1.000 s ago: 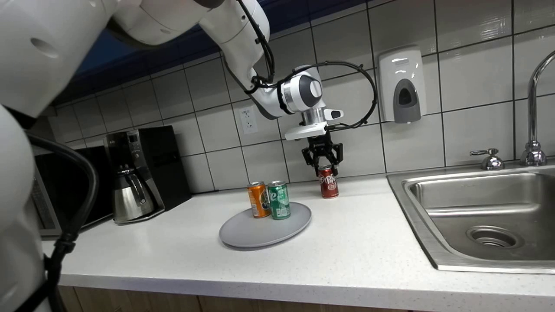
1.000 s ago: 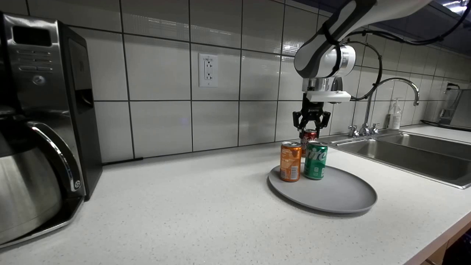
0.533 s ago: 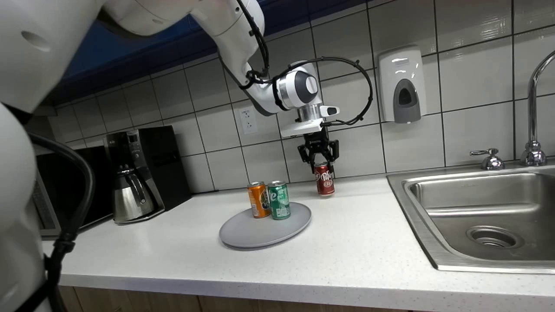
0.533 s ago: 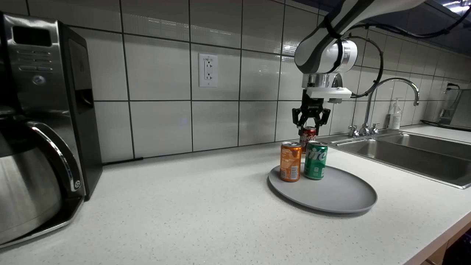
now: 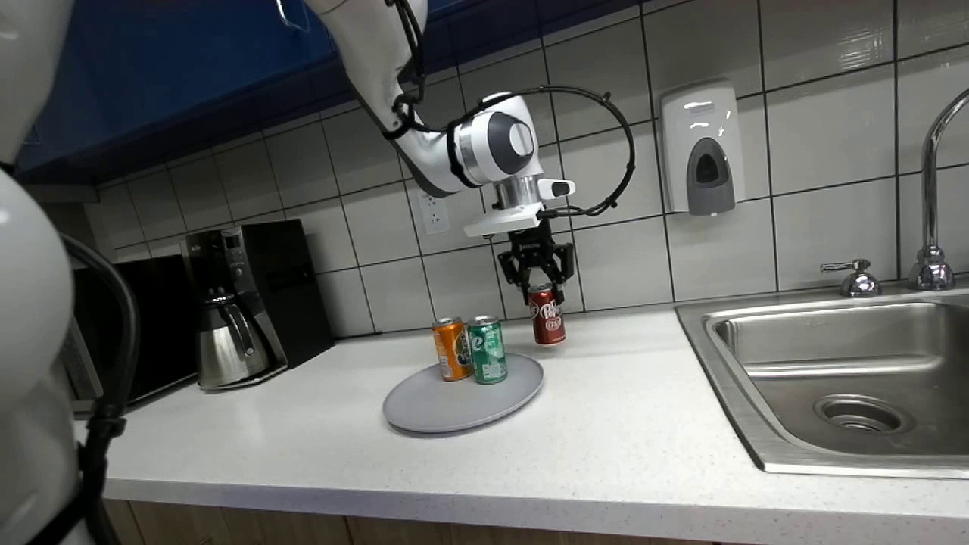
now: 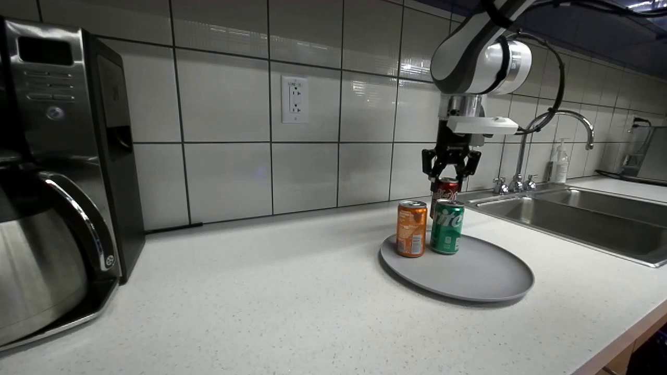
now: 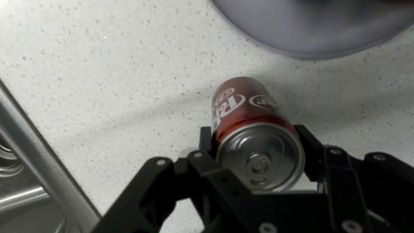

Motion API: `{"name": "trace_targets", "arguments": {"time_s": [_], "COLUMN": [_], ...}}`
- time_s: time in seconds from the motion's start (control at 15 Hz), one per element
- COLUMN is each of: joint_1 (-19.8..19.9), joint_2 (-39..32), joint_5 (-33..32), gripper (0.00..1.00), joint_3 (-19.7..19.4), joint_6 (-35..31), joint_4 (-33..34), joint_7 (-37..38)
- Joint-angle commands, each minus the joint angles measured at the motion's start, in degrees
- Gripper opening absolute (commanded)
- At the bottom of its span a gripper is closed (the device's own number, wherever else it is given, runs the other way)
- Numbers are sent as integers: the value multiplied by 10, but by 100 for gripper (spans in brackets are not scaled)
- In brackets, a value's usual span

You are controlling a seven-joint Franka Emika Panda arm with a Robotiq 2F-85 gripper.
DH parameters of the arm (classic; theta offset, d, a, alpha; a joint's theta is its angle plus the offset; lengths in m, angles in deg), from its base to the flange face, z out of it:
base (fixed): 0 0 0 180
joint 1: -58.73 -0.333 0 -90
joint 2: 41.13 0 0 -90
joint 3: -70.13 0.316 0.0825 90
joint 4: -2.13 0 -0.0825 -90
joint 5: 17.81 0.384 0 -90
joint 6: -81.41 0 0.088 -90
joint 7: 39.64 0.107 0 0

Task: Put the cans on the grey plate

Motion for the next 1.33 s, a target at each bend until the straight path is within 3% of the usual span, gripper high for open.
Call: {"name": "trace_targets", "arguments": {"time_s": [0.0,0.6,1.27], "joint_1": [-1,-5,-5], "joint_2": [90,210,308], "joint_5": [12,24,8], "gripper": [38,38,38], "joint_3": [4,0,3], "joint_6": [-47,-128,-145], "joint_4": [-115,-270,-377], "joint_7": [2,16,61]}}
